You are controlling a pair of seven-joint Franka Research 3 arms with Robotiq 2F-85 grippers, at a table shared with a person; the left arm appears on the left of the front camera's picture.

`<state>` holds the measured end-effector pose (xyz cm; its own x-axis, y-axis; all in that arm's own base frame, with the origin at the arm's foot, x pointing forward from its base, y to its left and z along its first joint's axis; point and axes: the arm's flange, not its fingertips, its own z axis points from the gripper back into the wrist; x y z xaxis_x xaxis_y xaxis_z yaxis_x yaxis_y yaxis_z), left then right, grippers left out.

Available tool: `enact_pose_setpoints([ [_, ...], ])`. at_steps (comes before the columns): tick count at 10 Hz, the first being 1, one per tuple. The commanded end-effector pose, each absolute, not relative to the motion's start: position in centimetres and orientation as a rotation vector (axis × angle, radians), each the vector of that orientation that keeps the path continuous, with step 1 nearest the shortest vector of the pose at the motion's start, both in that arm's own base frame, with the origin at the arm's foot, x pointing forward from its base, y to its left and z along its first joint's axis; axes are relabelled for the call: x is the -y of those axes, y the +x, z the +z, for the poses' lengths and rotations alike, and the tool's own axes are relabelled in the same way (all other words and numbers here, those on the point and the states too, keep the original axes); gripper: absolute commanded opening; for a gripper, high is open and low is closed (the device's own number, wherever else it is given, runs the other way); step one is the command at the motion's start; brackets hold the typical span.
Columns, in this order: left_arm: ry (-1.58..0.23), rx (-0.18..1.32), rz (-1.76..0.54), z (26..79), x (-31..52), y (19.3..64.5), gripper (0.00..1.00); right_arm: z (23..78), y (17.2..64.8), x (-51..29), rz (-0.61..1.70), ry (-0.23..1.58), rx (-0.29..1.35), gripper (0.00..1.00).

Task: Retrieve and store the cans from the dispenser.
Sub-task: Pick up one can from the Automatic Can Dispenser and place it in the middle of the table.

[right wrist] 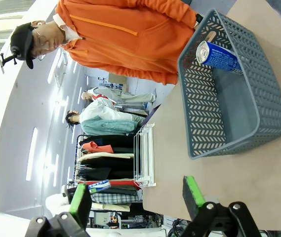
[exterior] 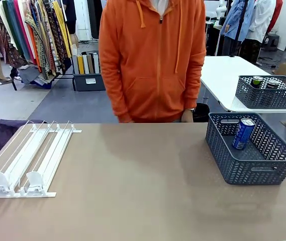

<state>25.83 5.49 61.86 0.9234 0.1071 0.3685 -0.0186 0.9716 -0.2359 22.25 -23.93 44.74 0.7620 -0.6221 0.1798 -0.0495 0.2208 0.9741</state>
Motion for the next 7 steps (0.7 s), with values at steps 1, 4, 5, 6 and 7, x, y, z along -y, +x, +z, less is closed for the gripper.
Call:
enact_pose_setpoints([
  [1,-0.339,0.441,0.134,62.54,-5.8,24.93,0.0,44.98,22.14,24.05,-0.422,1.31,0.633,1.0],
  [4,-0.286,0.418,0.099,63.0,-5.7,24.76,0.0,44.98,22.14,24.05,-0.422,1.31,0.633,1.0],
  [5,-0.286,0.418,0.099,63.0,-5.7,24.76,0.0,44.98,22.14,24.05,-0.422,1.31,0.633,1.0],
  [6,-0.286,0.418,0.099,63.0,-5.7,24.76,0.0,44.98,22.14,24.05,-0.422,1.31,0.633,1.0],
  [7,-0.286,0.418,0.099,63.0,-5.7,24.76,0.0,44.98,22.14,24.05,-0.422,1.31,0.633,1.0],
])
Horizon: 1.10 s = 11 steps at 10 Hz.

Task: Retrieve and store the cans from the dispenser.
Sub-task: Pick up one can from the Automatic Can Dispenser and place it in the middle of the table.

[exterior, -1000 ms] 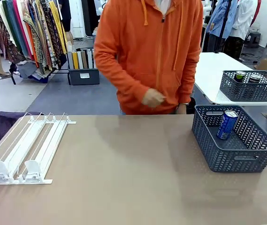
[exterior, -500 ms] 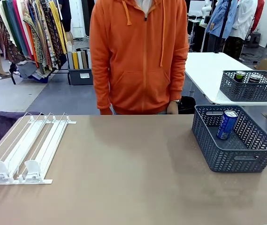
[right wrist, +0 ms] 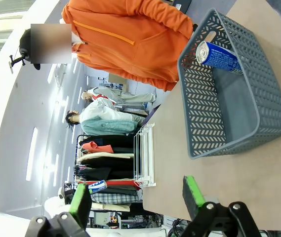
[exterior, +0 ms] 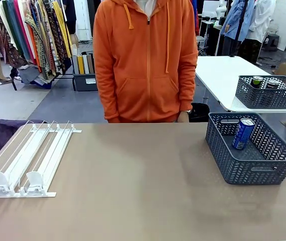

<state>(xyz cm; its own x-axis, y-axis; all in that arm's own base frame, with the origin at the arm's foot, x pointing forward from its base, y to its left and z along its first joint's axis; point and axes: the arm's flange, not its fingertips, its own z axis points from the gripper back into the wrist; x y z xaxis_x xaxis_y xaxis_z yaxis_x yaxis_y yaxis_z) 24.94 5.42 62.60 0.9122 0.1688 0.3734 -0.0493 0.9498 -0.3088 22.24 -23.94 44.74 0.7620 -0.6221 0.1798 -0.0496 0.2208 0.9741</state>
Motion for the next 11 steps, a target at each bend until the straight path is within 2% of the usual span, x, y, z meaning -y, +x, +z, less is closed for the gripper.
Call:
enact_pose_setpoints([
  [1,-0.286,0.418,0.099,63.0,-5.7,24.8,0.0,45.0,22.1,24.1,-0.422,1.31,0.633,1.0],
  [3,-0.258,0.43,0.133,63.0,-2.8,26.4,0.0,45.0,22.1,24.1,-0.422,1.31,0.633,1.0],
  [5,-0.161,0.464,0.077,63.1,6.9,31.4,0.0,45.0,22.1,24.1,-0.422,1.31,0.633,1.0],
  [8,-0.148,0.344,-0.339,57.4,25.9,37.5,0.0,45.0,22.1,24.1,-0.422,1.31,0.633,1.0],
  [9,-0.185,0.319,-0.405,55.5,30.9,38.4,0.0,45.0,22.1,24.1,-0.422,1.31,0.633,1.0],
  [11,-0.082,0.292,-0.452,51.1,38.8,39.2,0.0,45.0,22.1,24.1,-0.422,1.31,0.633,1.0],
])
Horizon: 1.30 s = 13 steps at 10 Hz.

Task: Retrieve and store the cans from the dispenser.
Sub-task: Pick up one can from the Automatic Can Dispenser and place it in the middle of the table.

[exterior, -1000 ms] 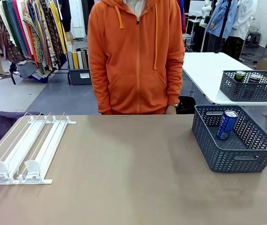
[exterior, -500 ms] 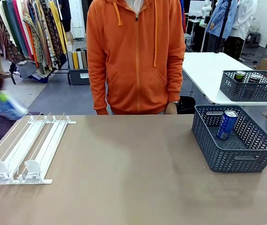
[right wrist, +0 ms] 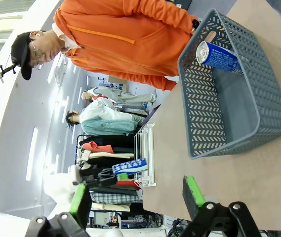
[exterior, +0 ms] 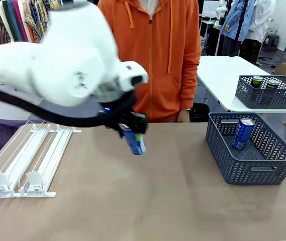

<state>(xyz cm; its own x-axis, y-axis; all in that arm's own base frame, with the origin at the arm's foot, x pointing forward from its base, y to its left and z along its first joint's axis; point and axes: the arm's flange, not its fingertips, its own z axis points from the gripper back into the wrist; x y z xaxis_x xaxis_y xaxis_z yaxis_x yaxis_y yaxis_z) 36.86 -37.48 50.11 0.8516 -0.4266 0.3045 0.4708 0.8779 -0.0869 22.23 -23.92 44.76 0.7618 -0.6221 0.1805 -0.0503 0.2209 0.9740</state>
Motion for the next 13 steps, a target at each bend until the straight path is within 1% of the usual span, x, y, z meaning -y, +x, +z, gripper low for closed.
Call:
enact_pose_setpoints([
  [1,-0.046,0.262,-0.503,48.4,41.6,39.8,0.0,45.0,22.1,24.1,-0.422,1.31,0.633,1.0],
  [2,-0.016,0.234,-0.552,46.3,43.0,40.1,0.0,45.0,22.1,24.1,-0.422,1.31,0.633,1.0],
  [5,0.035,0.197,-0.65,42.5,45.2,40.9,0.0,45.0,22.1,24.1,-0.422,1.31,0.633,1.0],
  [6,0.028,0.168,-0.643,41.6,45.5,41.4,0.0,45.0,22.1,24.1,-0.422,1.31,0.633,1.0],
  [10,0.001,0.149,-0.619,40.6,45.7,42.5,0.0,45.0,22.1,24.1,-0.422,1.31,0.633,1.0],
  [11,0.008,0.142,-0.621,40.4,45.7,42.3,0.53,45.0,22.1,24.1,-0.422,1.31,0.633,1.0],
  [12,0.016,0.142,-0.623,40.5,45.9,42.5,1.0,45.0,22.1,24.1,-0.422,1.31,0.633,1.0],
  [13,0.018,0.141,-0.621,40.5,45.8,42.5,1.0,45.0,22.1,24.1,-0.422,1.31,0.633,1.0],
])
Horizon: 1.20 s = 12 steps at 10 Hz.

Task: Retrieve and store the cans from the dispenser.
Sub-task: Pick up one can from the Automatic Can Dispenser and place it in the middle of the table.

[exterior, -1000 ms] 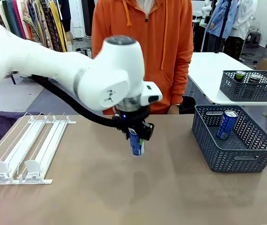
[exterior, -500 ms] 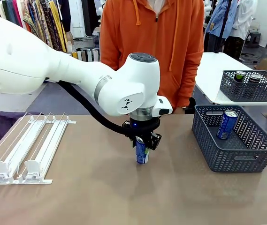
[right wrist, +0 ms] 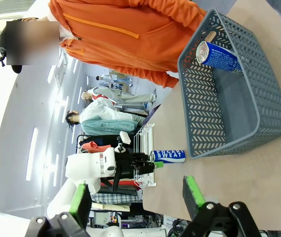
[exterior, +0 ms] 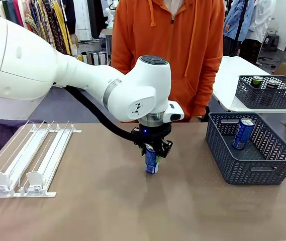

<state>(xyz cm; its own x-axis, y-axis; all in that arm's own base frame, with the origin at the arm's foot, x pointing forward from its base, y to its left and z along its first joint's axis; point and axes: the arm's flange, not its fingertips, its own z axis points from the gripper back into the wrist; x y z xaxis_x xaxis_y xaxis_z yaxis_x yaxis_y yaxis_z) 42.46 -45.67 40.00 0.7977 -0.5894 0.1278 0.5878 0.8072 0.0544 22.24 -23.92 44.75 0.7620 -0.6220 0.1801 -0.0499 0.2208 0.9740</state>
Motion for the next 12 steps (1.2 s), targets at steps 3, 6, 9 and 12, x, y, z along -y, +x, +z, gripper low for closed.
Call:
enact_pose_setpoints([
  [3,-0.009,0.169,-0.59,41.8,44.7,42.7,1.0,45.0,22.1,24.1,-0.422,1.31,0.633,1.0],
  [6,-0.076,0.188,-0.519,48.7,39.9,39.9,1.0,45.0,22.1,24.1,-0.422,1.31,0.633,1.0],
  [9,-0.337,0.132,-0.475,57.1,28.3,36.6,1.0,45.0,22.1,24.1,-0.422,1.31,0.633,1.0],
  [12,-0.632,0.248,-0.157,60.3,9.3,34.6,1.0,45.0,22.1,24.1,-0.422,1.31,0.633,1.0],
])
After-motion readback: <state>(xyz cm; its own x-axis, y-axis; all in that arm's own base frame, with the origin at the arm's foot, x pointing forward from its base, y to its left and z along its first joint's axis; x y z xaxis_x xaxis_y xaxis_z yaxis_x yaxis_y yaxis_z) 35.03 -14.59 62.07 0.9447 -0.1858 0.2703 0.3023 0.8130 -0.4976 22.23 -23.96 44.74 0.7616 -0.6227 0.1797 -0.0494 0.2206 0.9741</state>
